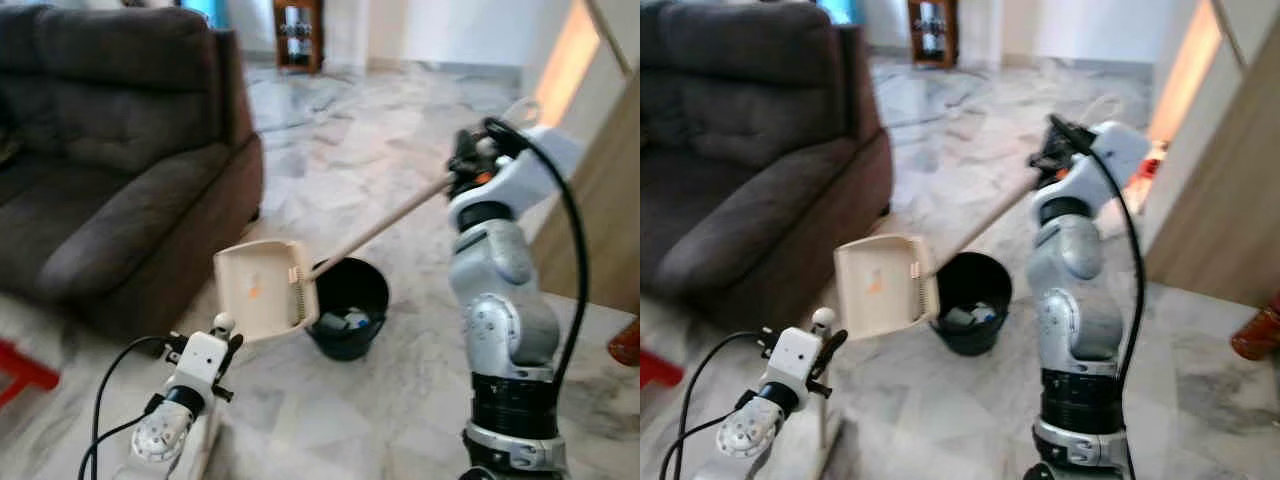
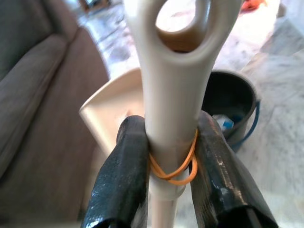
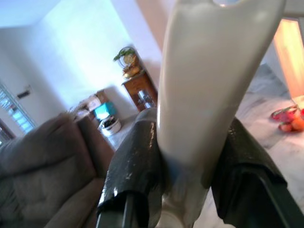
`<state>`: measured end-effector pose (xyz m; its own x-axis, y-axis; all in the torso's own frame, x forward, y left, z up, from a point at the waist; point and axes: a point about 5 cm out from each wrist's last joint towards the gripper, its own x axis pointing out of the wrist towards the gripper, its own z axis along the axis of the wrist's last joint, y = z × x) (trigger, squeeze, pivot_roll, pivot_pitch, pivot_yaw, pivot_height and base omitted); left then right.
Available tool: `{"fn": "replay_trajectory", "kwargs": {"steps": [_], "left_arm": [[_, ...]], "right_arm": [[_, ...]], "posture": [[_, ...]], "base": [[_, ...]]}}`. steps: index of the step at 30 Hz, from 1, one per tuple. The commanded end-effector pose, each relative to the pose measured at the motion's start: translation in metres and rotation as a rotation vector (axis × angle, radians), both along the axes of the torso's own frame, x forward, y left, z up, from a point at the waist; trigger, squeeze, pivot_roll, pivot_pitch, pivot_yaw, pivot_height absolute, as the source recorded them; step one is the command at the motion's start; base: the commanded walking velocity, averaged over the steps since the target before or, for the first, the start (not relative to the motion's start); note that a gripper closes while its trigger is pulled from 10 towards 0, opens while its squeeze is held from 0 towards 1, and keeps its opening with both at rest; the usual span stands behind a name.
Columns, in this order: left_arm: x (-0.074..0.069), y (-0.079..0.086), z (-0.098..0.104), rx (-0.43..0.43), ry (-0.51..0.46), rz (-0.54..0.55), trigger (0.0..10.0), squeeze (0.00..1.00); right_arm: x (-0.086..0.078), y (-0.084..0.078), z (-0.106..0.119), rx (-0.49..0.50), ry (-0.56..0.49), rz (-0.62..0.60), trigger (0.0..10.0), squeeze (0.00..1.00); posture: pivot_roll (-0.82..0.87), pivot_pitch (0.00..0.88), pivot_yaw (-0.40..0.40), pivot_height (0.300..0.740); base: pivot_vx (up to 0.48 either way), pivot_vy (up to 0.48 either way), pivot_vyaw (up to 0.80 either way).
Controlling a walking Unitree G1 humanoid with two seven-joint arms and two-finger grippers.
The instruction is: Sweep floor
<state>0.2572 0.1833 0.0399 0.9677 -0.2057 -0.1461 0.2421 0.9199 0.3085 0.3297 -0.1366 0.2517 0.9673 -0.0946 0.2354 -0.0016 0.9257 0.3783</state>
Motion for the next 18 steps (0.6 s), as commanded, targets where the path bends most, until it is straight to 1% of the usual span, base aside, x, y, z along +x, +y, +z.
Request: {"fn": "replay_trajectory", "kwargs": {"steps": [1, 13, 18], "left_arm": [[0.0023, -0.0042, 0.0034, 0.013, -0.018, -0.023, 10.0, 0.00], [0.0037, -0.0046, 0.0033, 0.012, -0.023, -0.018, 10.0, 0.00], [0.0041, -0.0045, 0.0033, 0.009, -0.026, -0.016, 10.0, 0.00]], "right_arm": [[-0.0046, -0.0056, 0.0169, 0.012, -0.084, -0.031, 10.0, 0.00], [-0.0026, -0.0041, 0.0149, 0.028, -0.074, -0.021, 10.0, 0.00], [-0.0021, 0.0002, 0.0148, 0.032, -0.074, -0.007, 10.0, 0.00]], "posture": [[0.15, 0.000, 0.065, 0.740], [0.16, 0.000, 0.058, 0.740], [0.16, 0.000, 0.055, 0.740]], "base": [[0.428, 0.000, 0.00], [0.426, 0.000, 0.00], [0.428, 0.000, 0.00]]}}
